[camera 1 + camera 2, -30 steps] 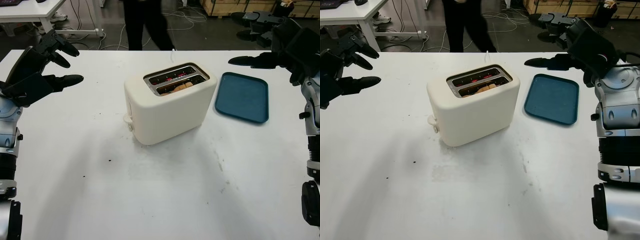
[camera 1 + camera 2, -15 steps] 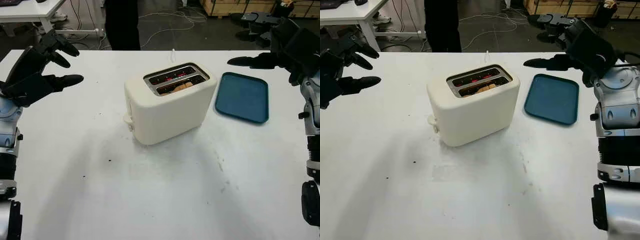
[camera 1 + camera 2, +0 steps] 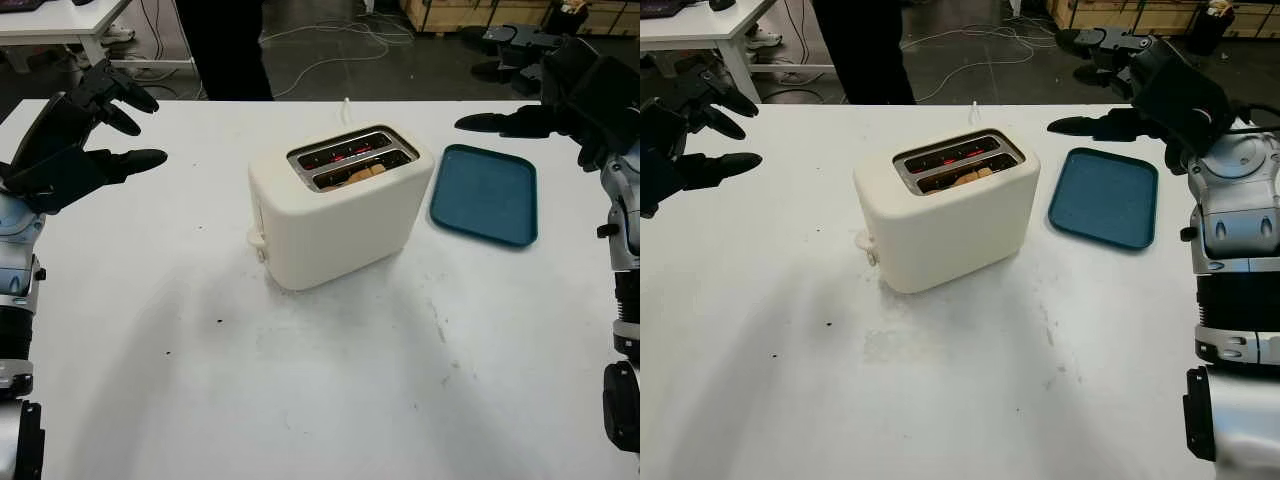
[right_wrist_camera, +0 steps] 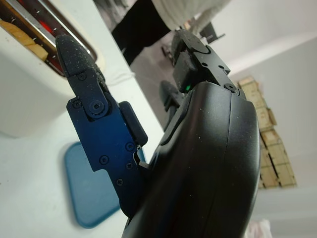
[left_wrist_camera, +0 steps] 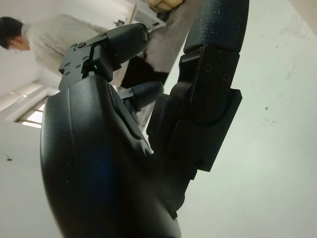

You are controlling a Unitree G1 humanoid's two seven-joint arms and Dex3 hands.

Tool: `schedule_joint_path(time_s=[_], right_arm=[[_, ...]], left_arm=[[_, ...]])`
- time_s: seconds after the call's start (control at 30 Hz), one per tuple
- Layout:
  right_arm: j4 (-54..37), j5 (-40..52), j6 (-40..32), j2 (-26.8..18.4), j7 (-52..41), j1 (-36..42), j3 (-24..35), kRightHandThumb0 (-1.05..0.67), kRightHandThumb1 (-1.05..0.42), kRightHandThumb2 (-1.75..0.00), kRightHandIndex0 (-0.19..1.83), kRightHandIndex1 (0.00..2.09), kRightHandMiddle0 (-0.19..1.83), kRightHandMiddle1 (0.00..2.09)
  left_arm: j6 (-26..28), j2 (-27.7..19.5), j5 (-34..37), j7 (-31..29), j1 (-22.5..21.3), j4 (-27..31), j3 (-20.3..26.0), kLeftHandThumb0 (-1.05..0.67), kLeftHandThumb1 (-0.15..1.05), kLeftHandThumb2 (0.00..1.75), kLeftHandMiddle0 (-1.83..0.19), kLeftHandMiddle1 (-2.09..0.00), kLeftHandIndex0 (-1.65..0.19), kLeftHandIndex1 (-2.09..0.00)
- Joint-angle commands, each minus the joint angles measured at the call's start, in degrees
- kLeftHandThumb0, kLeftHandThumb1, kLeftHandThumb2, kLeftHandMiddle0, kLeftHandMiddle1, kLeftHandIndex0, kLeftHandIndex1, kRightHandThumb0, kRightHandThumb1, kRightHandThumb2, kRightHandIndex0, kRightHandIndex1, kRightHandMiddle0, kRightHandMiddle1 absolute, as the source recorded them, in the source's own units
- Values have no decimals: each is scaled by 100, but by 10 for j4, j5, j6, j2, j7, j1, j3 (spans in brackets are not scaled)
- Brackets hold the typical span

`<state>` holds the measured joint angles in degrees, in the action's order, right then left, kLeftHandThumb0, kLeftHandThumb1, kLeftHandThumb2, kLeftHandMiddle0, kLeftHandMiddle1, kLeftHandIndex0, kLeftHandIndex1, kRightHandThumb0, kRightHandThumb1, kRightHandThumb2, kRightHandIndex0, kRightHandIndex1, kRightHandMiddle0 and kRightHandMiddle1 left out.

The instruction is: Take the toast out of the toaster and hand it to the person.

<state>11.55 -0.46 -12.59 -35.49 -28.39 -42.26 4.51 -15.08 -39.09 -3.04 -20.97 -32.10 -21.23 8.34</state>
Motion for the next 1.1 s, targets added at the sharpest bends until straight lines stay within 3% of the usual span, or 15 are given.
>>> schedule_joint_path(time_s=[0.0, 1.07], right_arm=[[-4, 2, 0, -1, 0, -5, 0, -57, -69, 0, 7, 69, 41, 1], [-8, -1, -8, -4, -1, -5, -2, -58, -70, 0, 5, 71, 42, 1]], left_arm=[[-12, 0, 0, 0, 4, -5, 1, -105, 92, 19, 0, -163, 0, -151], [-7, -3, -7, 4, 5, 2, -1, -105, 92, 19, 0, -164, 0, -152]])
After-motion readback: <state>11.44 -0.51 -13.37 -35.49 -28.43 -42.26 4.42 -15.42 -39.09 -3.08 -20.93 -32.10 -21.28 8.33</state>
